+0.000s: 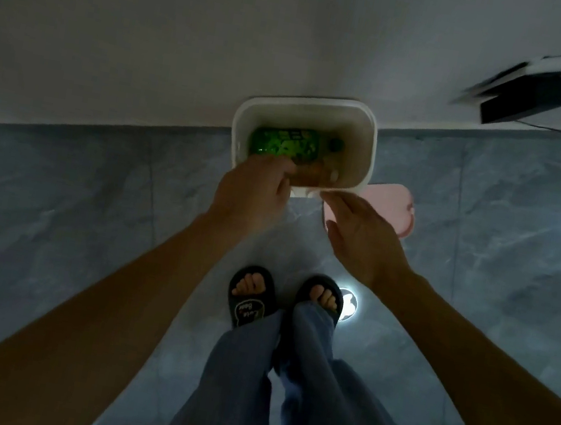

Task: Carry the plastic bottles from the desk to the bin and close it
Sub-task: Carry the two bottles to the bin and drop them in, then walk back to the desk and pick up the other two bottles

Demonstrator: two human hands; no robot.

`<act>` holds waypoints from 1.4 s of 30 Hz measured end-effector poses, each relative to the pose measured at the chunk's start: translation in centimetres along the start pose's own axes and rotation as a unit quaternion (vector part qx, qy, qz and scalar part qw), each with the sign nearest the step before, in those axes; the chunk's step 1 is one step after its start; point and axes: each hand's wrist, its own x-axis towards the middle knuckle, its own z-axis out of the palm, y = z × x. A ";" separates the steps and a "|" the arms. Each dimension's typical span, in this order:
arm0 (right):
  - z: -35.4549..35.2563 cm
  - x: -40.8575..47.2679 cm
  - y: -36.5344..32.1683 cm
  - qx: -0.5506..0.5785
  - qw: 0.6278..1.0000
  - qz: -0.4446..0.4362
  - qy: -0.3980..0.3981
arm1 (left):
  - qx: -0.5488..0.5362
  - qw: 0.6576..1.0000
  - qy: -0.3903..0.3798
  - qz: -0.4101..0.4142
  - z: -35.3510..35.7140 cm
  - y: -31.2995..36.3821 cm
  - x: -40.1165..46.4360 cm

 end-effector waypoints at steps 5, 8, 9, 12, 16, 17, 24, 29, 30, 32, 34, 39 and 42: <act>-4.3 -9.7 -3.3 0.112 0.979 0.133 -0.109 | -0.041 0.990 -0.109 -0.081 -4.6 2.8 -11.5; -7.8 -16.2 -6.2 0.113 0.962 0.191 -0.160 | -0.055 0.970 -0.182 -0.151 -8.2 5.1 -18.7; -9.0 -18.4 -7.1 0.108 0.959 0.202 -0.167 | -0.056 0.963 -0.203 -0.167 -9.6 6.1 -21.0; -12.5 -24.7 -9.3 0.116 0.952 0.221 -0.176 | -0.067 0.946 -0.242 -0.205 -13.8 9.0 -27.2; -16.9 -31.0 -12.5 0.148 0.929 0.272 -0.201 | -0.063 0.938 -0.242 -0.239 -19.3 11.5 -33.7; -17.8 -32.2 -13.2 0.146 0.926 0.281 -0.205 | -0.063 0.939 -0.232 -0.246 -20.5 11.9 -35.1; -23.8 -38.3 -17.5 0.118 0.912 0.304 -0.249 | -0.070 0.928 -0.213 -0.296 -25.5 13.7 -41.7; -27.2 -40.7 -19.1 0.143 0.906 0.328 -0.227 | -0.101 0.923 -0.182 -0.325 -27.3 14.0 -43.5; -27.7 -41.1 -19.2 0.141 0.905 0.335 -0.222 | -0.106 0.921 -0.173 -0.332 -27.6 14.2 -43.8; -28.6 -41.4 -19.0 0.116 0.911 0.330 -0.219 | -0.123 0.920 -0.145 -0.343 -27.9 14.5 -44.9; -29.7 -41.1 -18.6 0.098 0.917 0.318 -0.220 | -0.152 0.913 -0.117 -0.359 -28.0 14.8 -46.0; -33.3 -37.3 -17.5 0.060 0.927 0.271 -0.252 | -0.210 0.863 -0.057 -0.456 -27.3 15.8 -49.5; -34.0 -33.9 -17.9 0.002 0.941 0.221 -0.256 | -0.258 0.825 -0.042 -0.501 -25.2 17.3 -52.8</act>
